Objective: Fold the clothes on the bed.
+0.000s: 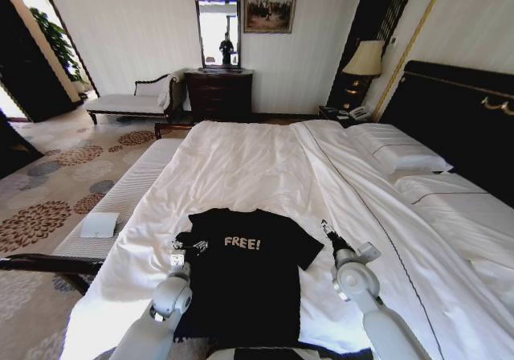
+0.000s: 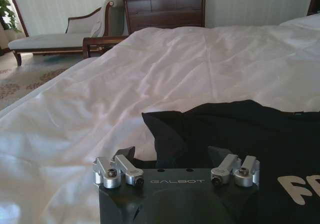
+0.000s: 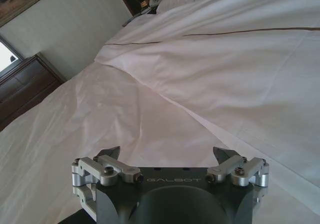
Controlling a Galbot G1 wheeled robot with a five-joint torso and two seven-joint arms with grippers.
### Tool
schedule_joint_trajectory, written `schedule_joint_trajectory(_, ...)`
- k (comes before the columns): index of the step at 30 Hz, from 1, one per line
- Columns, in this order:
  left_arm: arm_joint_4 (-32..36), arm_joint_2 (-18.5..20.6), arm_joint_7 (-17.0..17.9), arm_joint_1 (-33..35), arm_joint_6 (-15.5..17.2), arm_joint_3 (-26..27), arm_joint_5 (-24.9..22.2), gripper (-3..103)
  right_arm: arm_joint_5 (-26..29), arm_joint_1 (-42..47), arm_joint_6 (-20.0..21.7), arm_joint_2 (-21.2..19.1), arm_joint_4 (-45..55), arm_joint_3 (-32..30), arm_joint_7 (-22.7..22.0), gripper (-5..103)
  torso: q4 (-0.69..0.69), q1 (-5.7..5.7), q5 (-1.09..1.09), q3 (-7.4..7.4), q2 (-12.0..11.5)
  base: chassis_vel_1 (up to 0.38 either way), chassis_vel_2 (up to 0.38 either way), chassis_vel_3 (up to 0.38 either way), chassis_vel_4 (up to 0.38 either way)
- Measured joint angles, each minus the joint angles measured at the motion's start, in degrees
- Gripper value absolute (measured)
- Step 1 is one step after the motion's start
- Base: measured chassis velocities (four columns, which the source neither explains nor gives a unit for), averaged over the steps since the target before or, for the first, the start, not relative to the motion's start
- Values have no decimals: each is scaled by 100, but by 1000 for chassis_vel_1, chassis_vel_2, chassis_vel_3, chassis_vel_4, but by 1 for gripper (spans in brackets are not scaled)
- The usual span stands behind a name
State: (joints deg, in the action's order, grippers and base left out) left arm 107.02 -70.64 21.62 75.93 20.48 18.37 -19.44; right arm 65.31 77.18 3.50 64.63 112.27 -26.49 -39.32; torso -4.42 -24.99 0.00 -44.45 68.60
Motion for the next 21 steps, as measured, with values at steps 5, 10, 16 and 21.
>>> schedule_joint_trajectory(5, -161, -86, 16, -28, 2, 9, -144, 65, -49, 20, 0, 21, -5, 35, 5, 100, 0, 0, 0, 0, 0, 0, 0, 0, 0)
schedule_joint_trajectory(10, -200, -182, 23, -21, 3, 15, -208, 49, -77, 51, 1, 29, 28, 47, 7, 100, 0, 0, -1, 0, 1, 0, 0, 0, 0)
schedule_joint_trajectory(16, -197, -222, 41, -34, -5, 63, -400, 27, -166, 120, 1, 75, 50, 52, 9, 100, 0, 0, 0, 1, 1, 0, 0, 0, 0)
schedule_joint_trajectory(21, -153, -221, 51, -35, -5, 130, -496, 6, -222, 165, -2, 107, 87, 52, 12, 100, 0, 0, -1, 0, 0, 0, 0, 0, 0)
